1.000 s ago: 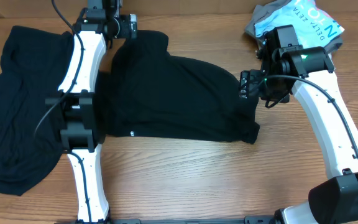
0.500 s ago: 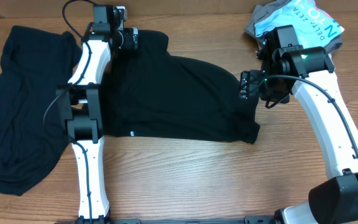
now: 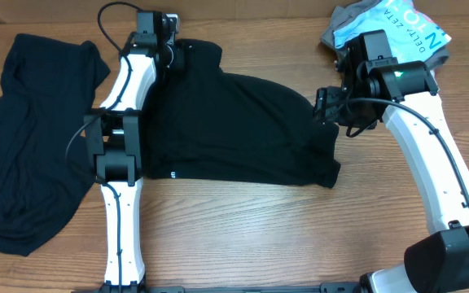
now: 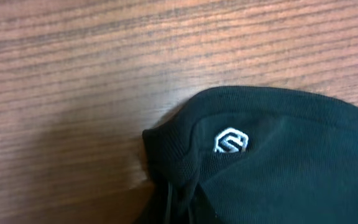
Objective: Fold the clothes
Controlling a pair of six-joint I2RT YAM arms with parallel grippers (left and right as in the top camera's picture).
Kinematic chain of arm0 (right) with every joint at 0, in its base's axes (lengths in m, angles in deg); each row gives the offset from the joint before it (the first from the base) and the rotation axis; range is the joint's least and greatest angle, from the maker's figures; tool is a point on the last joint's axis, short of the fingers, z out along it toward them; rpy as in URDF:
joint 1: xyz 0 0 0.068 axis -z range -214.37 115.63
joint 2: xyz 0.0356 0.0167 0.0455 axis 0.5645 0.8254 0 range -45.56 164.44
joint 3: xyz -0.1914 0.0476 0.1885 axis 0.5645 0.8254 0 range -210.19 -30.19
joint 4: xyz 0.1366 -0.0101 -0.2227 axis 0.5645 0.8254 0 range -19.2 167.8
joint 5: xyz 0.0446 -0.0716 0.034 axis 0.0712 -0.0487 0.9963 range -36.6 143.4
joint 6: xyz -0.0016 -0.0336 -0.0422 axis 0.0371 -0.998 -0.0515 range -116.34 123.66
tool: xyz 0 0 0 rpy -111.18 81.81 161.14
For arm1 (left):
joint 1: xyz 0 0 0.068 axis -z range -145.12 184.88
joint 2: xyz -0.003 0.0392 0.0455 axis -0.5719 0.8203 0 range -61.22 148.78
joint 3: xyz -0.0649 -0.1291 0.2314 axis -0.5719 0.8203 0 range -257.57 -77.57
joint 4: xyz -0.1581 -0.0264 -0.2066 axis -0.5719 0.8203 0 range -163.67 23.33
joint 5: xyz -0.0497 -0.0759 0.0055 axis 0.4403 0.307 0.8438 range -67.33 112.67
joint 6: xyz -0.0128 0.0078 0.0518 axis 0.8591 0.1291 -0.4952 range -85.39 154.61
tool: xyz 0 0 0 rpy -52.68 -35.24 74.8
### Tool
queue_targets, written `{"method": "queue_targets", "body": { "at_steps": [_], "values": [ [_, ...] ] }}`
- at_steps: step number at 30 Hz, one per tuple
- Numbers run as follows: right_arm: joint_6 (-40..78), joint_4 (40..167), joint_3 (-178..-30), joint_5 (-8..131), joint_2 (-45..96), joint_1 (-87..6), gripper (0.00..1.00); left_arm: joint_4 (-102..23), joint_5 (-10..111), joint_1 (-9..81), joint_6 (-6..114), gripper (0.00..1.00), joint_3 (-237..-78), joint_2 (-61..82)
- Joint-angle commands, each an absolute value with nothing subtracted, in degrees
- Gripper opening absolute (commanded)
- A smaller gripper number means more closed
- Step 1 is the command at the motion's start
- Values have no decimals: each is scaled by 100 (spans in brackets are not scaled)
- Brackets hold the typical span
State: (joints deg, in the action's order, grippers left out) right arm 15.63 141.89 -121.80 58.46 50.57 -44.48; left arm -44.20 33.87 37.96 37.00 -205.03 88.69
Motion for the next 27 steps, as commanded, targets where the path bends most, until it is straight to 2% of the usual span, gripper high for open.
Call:
{"method": "queue_targets", "body": {
  "at_steps": [1, 12, 19, 27],
  "values": [
    [1550, 13988, -12272, 5794, 5269, -4426, 74, -3893, 3438, 3761, 3648, 4, -21084, 8810],
    [1329, 12692, -12272, 5278, 6109, -4424, 74, -984, 3130, 3743, 3648, 4, -22723, 7734],
    [1126, 11945, -12272, 5293, 6856, -4424, 75, 249, 3119, 3916, 3646, 4, -22743, 6917],
    [1106, 11735, -12272, 5763, 7549, -4424, 79, 1130, 3108, 4137, 3644, 4, -22730, 6853]
  ]
}}
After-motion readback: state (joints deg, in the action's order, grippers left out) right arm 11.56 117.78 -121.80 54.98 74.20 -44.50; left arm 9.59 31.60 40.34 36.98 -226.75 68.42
